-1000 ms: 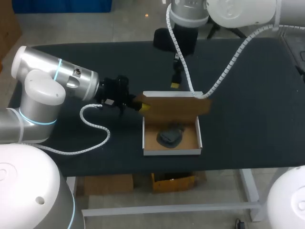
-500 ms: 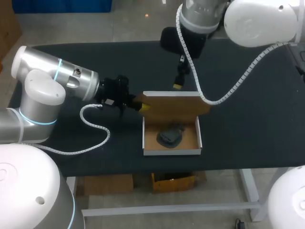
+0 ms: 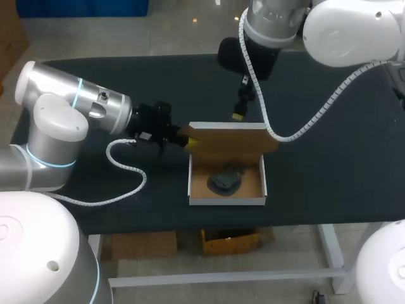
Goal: Assemble the packaging by folding the flat box into shape, placing the metal phone stand inside, and closing the box properly
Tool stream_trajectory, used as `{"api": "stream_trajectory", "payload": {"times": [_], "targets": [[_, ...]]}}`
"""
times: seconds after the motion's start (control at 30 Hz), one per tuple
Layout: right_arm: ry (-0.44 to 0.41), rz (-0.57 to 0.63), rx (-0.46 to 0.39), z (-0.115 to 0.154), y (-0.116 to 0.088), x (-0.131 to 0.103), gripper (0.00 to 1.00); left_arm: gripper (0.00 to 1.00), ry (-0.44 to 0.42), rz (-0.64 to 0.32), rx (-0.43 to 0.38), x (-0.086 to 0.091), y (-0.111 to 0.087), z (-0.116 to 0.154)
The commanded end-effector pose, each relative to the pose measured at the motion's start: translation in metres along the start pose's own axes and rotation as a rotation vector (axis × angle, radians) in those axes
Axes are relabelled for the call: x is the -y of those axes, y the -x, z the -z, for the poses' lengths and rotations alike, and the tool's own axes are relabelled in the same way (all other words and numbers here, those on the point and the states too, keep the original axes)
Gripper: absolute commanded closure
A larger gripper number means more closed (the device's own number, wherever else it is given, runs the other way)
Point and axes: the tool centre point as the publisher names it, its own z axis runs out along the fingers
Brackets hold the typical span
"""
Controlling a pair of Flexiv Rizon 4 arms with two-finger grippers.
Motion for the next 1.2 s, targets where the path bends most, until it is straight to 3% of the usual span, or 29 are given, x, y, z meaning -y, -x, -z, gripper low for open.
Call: {"api": "stream_trajectory", "payload": {"times": [0.03, 0.37, 0.8, 1.2], "targets": [[0.003, -0.048, -0.003, -0.001, 0.003, 0.004, 0.0, 1.0, 0.005, -0.028, 0.056, 0.0, -0.01, 0.001], [-0.01, -0.195, -0.037, 0.0, -0.001, 0.012, 0.0, 1.0, 0.034, -0.131, 0.109, 0.0, -0.018, 0.006], [-0.033, -0.594, -0.179, -0.014, -0.017, 0.036, 0.0, 1.0, 0.058, -0.234, 0.175, -0.006, -0.026, 0.002], [-0.032, -0.605, -0.181, -0.016, -0.02, 0.037, 0.0, 1.0, 0.032, -0.229, 0.16, -0.009, -0.026, 0.004]]}}
